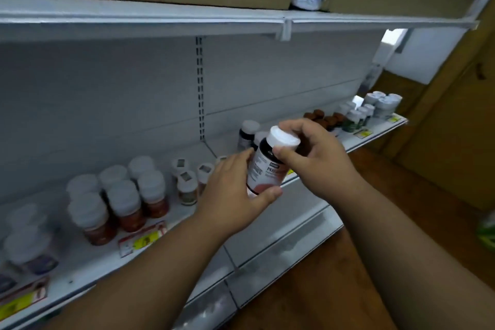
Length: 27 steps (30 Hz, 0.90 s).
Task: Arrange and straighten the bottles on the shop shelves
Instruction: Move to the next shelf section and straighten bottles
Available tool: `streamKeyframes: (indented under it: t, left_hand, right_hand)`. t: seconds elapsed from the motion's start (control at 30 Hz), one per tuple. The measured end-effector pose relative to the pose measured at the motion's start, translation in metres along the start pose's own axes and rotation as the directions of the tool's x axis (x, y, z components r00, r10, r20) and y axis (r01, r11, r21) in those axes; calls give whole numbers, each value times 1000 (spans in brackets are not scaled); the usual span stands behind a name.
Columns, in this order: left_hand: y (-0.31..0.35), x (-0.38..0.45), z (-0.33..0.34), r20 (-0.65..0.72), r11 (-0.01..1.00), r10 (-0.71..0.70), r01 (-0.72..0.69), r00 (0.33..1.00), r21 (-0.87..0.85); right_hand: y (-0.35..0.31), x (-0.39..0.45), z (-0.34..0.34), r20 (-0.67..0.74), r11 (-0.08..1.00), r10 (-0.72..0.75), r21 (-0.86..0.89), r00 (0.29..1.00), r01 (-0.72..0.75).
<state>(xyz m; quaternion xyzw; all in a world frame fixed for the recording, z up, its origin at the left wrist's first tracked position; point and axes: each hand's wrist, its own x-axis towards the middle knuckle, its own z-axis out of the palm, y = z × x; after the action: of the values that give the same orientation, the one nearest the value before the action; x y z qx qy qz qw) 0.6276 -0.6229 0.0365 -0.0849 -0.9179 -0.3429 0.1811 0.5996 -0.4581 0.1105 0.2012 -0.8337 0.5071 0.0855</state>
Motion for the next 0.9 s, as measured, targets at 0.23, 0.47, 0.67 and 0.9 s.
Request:
streamKeyframes:
  t: [0.23,0.47,0.67,0.9]
  left_hand:
    - [22,67,56,-55,996,-66,68,996,53]
    - [-5,133,69,-71,967,-144,155,987,201]
    - [-12,164,103,-47,828,-336,319,941,461]
    - [-14,184,143,-65,628,-512,425,856,652]
  right_hand:
    - [64,60,-57,69,995,-9,102,998,2]
    - [107,138,-62,9,985,-58,162,998,55]
    - [142,217,-54,-1,965,-206,165,979,203]
    - [189,280,-18,498,953,-269,11,824,304]
